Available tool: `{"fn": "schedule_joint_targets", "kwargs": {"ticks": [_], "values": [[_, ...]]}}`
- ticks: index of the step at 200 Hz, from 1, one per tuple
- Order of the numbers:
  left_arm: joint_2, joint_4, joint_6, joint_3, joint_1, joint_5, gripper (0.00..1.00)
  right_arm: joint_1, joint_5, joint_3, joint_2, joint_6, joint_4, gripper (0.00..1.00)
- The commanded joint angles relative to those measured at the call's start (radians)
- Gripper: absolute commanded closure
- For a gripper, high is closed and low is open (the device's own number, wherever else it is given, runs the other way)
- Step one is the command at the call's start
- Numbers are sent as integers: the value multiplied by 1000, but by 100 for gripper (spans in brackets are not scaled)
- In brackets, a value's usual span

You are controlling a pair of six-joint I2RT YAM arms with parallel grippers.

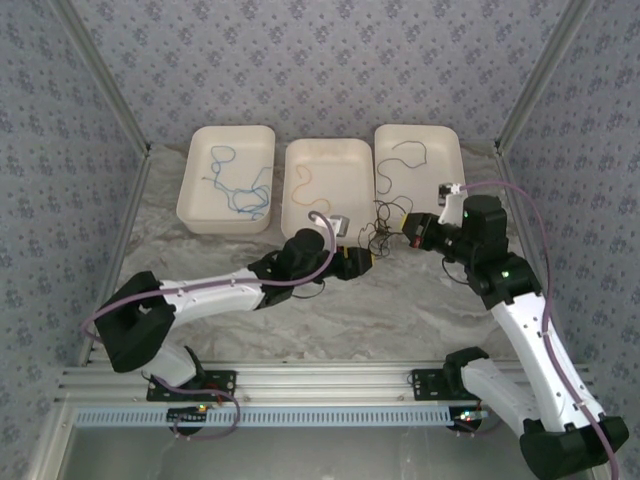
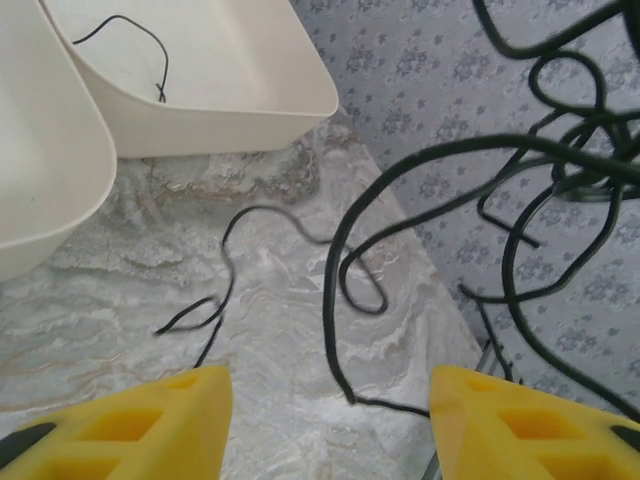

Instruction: Untangle the cables

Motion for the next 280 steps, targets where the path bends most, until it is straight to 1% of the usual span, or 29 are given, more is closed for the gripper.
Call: {"fn": "schedule_joint_targets", "kwargs": {"ticks": [1,26,34,54,71,93,97,115,127,137,155,163,182,198,211,226,255,266,280], "values": [[20,86,1,42,13,17,52,-21,-88,-15,-13,48,40,100],[33,131,-19,41,26,19,68,-34,-103,-19,-14,48,50,100],[32,146,-25,39,28,17,74,-39,-113,-22,-13,77,58,100],[26,154,-26,47,29,11,100,-45,-109,-27,-17,82,59,100],[1,110,-30,39,29,-32,100,-63,-90,-28,-32,76,51,100],[-82,-5,-30,0,32,-118,100,-97,-28,-9,-65,65,1,100],[-102,-35,-28,-9,33,-137,100,-108,-20,-3,-73,32,-8,100],[-211,-233,-16,-34,37,-241,100,-158,38,33,-92,-13,-64,100],[-304,-371,-13,-54,44,-329,100,-190,82,58,-101,-39,-102,100],[-387,-486,-10,-61,62,-380,100,-213,122,77,-109,-62,-125,100],[-510,-675,27,-43,105,-422,100,-248,175,103,-113,-89,-175,100],[-554,-744,45,-27,126,-425,100,-264,191,113,-113,-98,-186,100],[-645,-874,73,6,175,-431,100,-301,196,122,-111,-101,-188,100],[-703,-949,93,30,226,-408,100,-330,191,126,-104,-111,-171,100],[-730,-988,119,57,250,-387,100,-325,187,128,-94,-112,-176,100],[-741,-1049,144,96,259,-420,100,-320,212,98,-108,-125,-184,100],[-735,-1168,155,142,330,-434,100,-349,209,85,-131,-132,-191,100],[-723,-1211,147,150,342,-465,100,-358,216,102,-131,-121,-175,100],[-683,-1313,109,172,350,-561,100,-364,220,131,-122,-108,-156,100]]}}
